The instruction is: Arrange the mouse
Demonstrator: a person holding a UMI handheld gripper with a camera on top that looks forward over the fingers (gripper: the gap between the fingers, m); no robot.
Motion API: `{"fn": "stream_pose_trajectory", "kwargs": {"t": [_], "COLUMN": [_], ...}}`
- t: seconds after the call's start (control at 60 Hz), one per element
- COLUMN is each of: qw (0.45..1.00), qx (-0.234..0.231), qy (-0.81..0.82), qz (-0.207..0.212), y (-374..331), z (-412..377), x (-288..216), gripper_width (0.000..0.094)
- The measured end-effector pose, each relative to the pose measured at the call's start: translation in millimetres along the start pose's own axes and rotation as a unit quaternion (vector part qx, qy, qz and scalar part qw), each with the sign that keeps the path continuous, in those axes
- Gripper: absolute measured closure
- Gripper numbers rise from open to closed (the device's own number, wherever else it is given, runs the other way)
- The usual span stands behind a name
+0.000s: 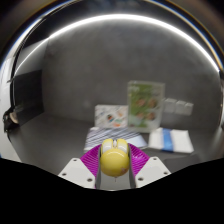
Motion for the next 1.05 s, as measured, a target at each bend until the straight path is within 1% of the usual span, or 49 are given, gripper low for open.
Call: {"fn": "stream_pose_trajectory", "kwargs": {"t": [0.05, 0.1, 0.15, 0.183, 0.233, 0.267, 0.333, 0.367, 0.483, 0.55, 0.617, 0.633, 0.65, 0.667, 0.683, 0.767, 0.783, 0.817, 0.867, 0.933, 1.0, 1.05], "qw": [0.999, 0.997, 0.995, 0.994, 0.994, 0.994, 0.992, 0.990, 0.989, 0.991, 0.990, 0.990, 0.990, 0.990, 0.990, 0.989, 0.990, 0.990, 0.992, 0.992, 0.990, 0.989], "qx": [0.032, 0.067, 0.091, 0.103, 0.108, 0.105, 0.097, 0.093, 0.062, 0.038, 0.021, 0.018, 0.014, 0.011, 0.007, -0.003, -0.005, -0.009, -0.014, -0.008, 0.007, 0.027], "qy": [-0.013, -0.020, -0.019, -0.011, 0.009, 0.021, 0.031, 0.036, 0.056, 0.068, 0.068, 0.066, 0.064, 0.061, 0.059, 0.059, 0.061, 0.062, 0.064, 0.071, 0.083, 0.092], "qz": [0.025, 0.039, 0.031, 0.018, -0.010, -0.034, -0.078, -0.095, -0.123, -0.112, -0.118, -0.121, -0.124, -0.127, -0.127, -0.133, -0.130, -0.123, -0.112, -0.106, -0.111, -0.116], "y": [-21.7, -37.0, -51.8, -55.1, -49.6, -42.7, -33.7, -28.7, -13.9, -6.8, -5.0, -5.5, -4.9, -5.6, -5.9, -21.5, -25.8, -34.5, -54.1, -88.3, -121.6, -147.3], "z": [61.6, 127.5, 190.3, 228.9, 274.0, 299.0, 337.7, 348.5, 361.1, 360.5, 359.8, 359.8, 358.5, 358.2, 357.8, 356.8, 357.1, 358.7, 362.1, 371.7, 386.2, 398.6], "x": [-17.2, -17.9, -6.7, 10.9, 48.0, 76.7, 115.5, 131.5, 170.4, 170.2, 171.5, 171.0, 172.3, 172.8, 172.6, 171.7, 171.0, 168.6, 165.5, 166.6, 177.1, 189.8], "gripper_width": [0.0544, 0.0545, 0.0545, 0.0546, 0.0547, 0.0546, 0.0545, 0.0545, 0.0540, 0.0537, 0.0474, 0.0409, 0.0381, 0.0411, 0.0383, 0.0033, 0.0088, 0.0111, 0.0107, 0.0096, 0.0097, 0.0103]}}
Point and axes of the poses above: the point between the fingertips, and its own axes, seen from behind it with the camera up: z to the right, x down, y forward, the way the camera looks, the point moved 3 cm from there along -y, backward, against the way the camera looks, and after that the axes turned 2 degrees about y, right-handed, at the moved point
